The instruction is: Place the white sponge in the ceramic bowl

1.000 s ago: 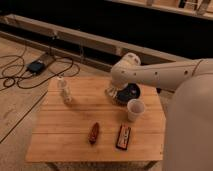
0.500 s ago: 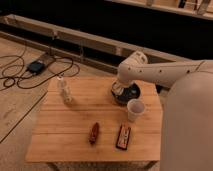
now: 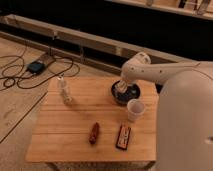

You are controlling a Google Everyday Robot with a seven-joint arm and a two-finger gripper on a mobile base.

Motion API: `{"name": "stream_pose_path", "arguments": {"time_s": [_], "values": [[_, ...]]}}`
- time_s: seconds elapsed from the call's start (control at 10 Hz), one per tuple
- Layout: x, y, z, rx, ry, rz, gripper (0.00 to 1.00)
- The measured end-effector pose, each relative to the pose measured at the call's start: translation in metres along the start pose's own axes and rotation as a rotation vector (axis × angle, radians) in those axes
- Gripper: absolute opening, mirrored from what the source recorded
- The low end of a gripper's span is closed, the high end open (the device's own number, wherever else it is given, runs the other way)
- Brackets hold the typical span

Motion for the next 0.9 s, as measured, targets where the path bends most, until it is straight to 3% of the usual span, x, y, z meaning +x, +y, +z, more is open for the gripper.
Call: {"name": "stream_pose_path", "arguments": {"time_s": [0.5, 0.6, 0.9], "values": [[-0.0073, -0.0015, 0.0078, 0.008, -0.012, 0.000, 0.75], [-0.0077, 0.0002, 0.0087, 0.007, -0.013, -0.002, 0.80], [-0.0067, 0.0057, 0.0099, -0.007, -0.015, -0.008, 0.80]]}}
